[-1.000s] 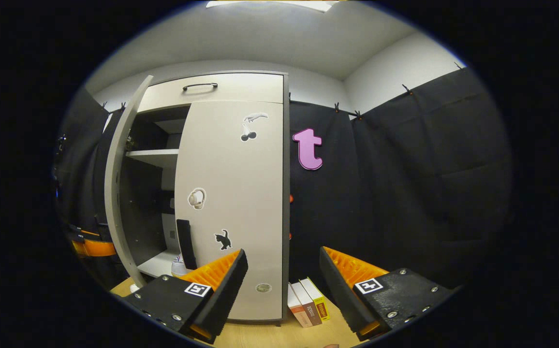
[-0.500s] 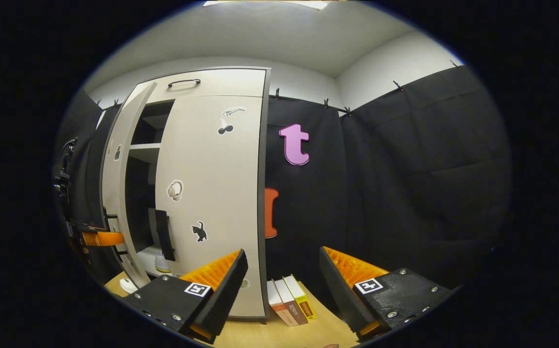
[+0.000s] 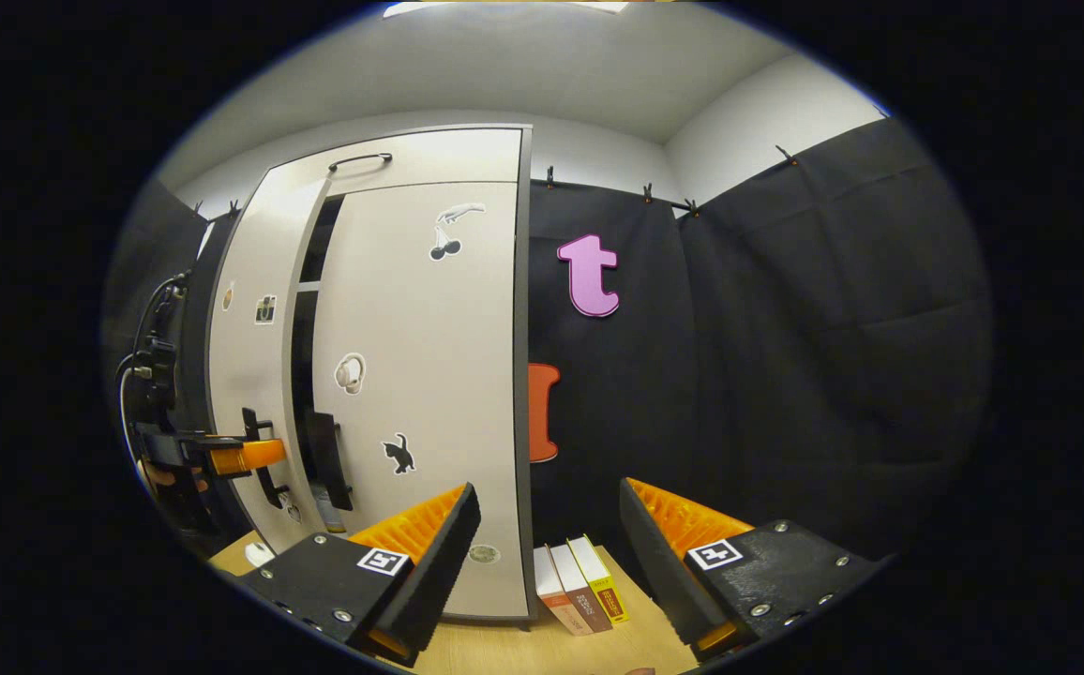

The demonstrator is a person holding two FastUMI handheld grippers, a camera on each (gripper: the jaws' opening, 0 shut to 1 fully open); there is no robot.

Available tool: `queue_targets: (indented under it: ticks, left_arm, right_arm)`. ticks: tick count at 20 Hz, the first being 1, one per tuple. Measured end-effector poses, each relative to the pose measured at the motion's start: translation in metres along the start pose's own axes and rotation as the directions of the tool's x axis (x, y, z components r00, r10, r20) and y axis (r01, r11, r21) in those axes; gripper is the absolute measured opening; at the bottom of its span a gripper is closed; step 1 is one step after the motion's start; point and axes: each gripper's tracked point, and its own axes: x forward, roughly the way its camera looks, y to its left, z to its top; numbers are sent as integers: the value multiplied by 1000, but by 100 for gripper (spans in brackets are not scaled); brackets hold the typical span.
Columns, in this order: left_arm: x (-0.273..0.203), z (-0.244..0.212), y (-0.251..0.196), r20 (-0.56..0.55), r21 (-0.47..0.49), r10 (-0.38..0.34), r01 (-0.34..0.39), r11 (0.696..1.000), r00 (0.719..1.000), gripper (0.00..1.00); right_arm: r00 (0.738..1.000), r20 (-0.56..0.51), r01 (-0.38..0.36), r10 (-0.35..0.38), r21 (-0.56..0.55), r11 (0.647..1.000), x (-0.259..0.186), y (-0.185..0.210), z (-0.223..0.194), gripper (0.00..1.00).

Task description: Grab one shoe with the right hand and put it into the shoe cabinet, grab the other shoe with the left hand and put it into the shoe cabinet; then close the right door with the right hand and the left door with the left hand.

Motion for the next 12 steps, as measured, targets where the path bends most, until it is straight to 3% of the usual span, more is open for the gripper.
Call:
queue_targets:
  ticks: [2,3,5,12]
  left_arm:
    - [-10,3,0,-1,7,14,-14,1000,1000,100]
    - [-23,7,-2,2,7,11,-11,1000,1000,100]
    - [-61,24,3,36,23,23,-24,999,999,100]
    - [-175,106,54,200,36,165,-176,984,966,99]
  right_arm:
    - [1000,2,-28,28,-1,1000,1,8,4,87]
    - [999,5,-44,44,-4,999,2,12,7,92]
    - [998,10,-67,67,-12,998,3,18,14,92]
    - [993,21,-118,119,-51,992,-1,33,36,92]
